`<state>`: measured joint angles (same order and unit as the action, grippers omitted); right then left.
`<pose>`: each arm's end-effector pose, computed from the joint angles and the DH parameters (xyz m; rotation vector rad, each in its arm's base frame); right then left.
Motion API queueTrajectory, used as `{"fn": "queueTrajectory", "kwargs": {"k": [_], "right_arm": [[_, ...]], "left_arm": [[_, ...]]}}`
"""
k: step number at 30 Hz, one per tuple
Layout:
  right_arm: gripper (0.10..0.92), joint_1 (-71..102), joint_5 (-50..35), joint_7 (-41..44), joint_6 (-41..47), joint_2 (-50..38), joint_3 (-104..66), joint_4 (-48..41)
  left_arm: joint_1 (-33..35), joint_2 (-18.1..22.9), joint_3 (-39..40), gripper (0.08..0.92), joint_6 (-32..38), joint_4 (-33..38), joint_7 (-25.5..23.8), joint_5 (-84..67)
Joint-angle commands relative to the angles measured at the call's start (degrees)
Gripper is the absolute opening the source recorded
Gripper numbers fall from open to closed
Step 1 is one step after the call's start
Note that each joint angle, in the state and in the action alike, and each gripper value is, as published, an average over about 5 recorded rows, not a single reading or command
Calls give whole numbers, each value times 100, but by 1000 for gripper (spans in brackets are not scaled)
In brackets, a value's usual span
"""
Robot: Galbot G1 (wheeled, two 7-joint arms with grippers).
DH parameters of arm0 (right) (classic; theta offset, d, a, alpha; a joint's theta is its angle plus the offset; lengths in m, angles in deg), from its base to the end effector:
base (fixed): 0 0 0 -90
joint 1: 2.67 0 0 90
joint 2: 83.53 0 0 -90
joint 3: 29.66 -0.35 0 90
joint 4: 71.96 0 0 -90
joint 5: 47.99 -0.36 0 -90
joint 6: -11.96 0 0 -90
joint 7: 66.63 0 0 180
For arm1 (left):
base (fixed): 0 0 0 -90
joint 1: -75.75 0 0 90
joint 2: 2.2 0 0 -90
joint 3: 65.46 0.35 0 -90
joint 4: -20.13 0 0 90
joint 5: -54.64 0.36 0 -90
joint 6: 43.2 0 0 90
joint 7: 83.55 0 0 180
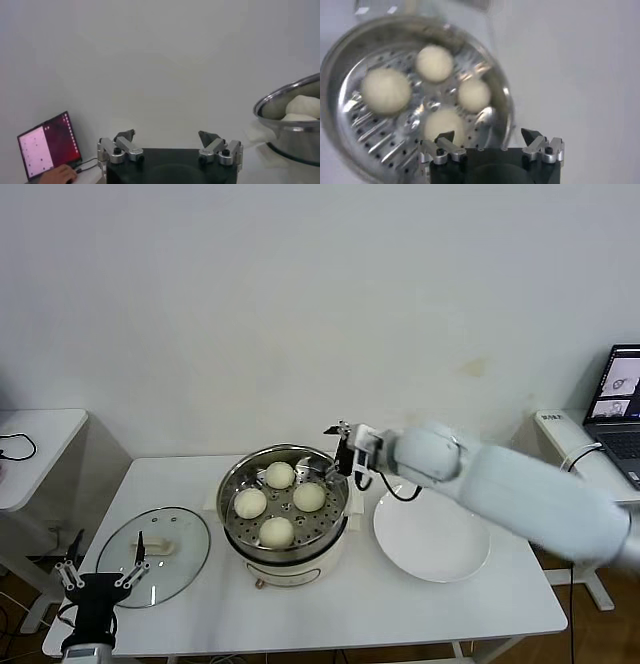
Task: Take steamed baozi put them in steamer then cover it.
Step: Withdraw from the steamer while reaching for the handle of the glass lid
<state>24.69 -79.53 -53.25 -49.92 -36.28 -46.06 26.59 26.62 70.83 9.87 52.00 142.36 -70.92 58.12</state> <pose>0.4454 0.0495 -0.1173 1.2759 -2.3881 1.1139 0.1386 0.1199 -0.2900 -0.3418 3.0176 0.6936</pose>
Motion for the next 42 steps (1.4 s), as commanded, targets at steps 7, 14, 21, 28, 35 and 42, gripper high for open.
{"fn": "queueTrajectory", "kwargs": {"k": [7,14,21,28,35,42], "right_arm": [[823,7149,2317,-784,-3742,1699,-7384,527],[823,8367,2705,-192,-4146,2978,-8774,657],[823,9344,2312,138,-3546,3518,-9416,1084],[823,9612,2190,82,-3290,3538,-9567,1097],[823,9524,2247,10,-3379,3609,-9399,1065],[823,9571,2364,-44,-3414,3705,-9264,1080]], "left_arm": [[-223,-178,70,823,230,-593,-51,691],[-357,-355,-66,823,313,-1059,146,2938],[-184,-788,-586,823,480,-1477,265,5483],[62,-990,-782,823,491,-1771,134,6493],[-553,-1193,-479,823,458,-2351,-8,7121],[-1260,-1428,180,823,409,-3059,-51,7296]]}}
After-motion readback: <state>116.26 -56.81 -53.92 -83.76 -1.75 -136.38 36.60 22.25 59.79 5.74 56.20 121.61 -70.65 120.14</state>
